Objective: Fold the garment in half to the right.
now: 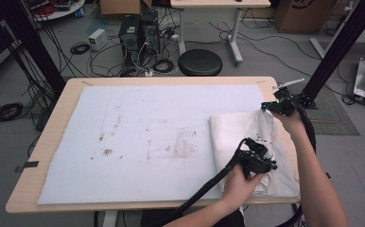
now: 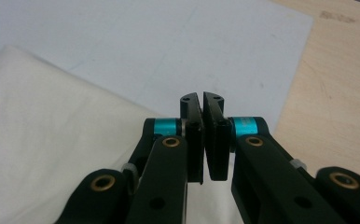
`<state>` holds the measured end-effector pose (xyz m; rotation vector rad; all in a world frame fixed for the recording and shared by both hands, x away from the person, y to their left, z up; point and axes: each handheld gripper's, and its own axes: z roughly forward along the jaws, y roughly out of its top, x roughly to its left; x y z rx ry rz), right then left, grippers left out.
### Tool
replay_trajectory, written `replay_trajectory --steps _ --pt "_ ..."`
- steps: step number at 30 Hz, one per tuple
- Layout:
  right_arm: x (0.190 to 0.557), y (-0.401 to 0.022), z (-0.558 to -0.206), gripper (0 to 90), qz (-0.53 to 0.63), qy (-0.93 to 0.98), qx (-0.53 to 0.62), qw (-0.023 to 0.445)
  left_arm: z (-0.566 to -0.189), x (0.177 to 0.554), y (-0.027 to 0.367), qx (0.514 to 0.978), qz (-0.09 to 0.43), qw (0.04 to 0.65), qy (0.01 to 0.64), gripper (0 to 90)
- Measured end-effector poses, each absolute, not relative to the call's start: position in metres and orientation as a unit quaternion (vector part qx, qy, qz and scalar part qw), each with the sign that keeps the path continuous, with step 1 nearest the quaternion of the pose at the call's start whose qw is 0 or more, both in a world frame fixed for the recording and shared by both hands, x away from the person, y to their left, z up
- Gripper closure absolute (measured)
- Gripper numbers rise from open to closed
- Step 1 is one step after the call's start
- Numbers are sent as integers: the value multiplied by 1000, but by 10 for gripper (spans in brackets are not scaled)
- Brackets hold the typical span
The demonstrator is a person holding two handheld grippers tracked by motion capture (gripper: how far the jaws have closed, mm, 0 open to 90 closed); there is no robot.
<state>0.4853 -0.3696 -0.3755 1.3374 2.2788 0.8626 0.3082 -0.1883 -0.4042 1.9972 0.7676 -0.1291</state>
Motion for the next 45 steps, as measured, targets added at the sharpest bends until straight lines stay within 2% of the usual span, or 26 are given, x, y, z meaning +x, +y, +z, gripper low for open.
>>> replay_trajectory --steps 5,8,10,12,14,17,21,26,28,29,31,34,41,44,45 --pt "487 -378 -385 877 289 805 482 190 -407 310 -203 821 -46 476 313 825" --pt "488 -382 -389 865 281 804 489 190 -409 312 -208 819 -43 481 310 778" --pt "487 -383 -391 834 278 799 494 199 -408 311 -207 813 -41 491 310 695" --pt "485 -385 -391 780 275 790 506 208 -406 310 -204 811 -37 497 306 661" --pt "482 -390 -390 757 282 778 520 212 -402 309 -199 806 -35 508 300 596" --pt "475 -396 -388 722 301 759 536 214 -393 307 -185 800 -21 524 290 549" --pt "466 -396 -390 656 324 751 543 191 -381 304 -155 791 4 545 277 540" --pt "467 -391 -401 682 311 754 551 179 -370 303 -104 780 31 559 279 526" --pt "470 -390 -406 744 308 754 554 174 -368 303 -81 776 40 561 285 526" --pt "470 -390 -406 744 308 754 554 174 -368 303 -81 776 40 561 285 526" --pt "471 -389 -409 876 305 760 548 173 -367 303 -49 772 54 560 296 526" --pt "471 -391 -409 892 306 758 547 181 -368 301 -19 767 71 559 308 526" --pt "470 -393 -410 882 297 752 555 195 -372 291 47 759 112 550 330 526" --pt "468 -391 -409 771 291 745 562 209 -375 289 66 754 123 549 340 526" --pt "465 -391 -407 767 294 741 565 214 -377 288 73 753 128 548 342 525"
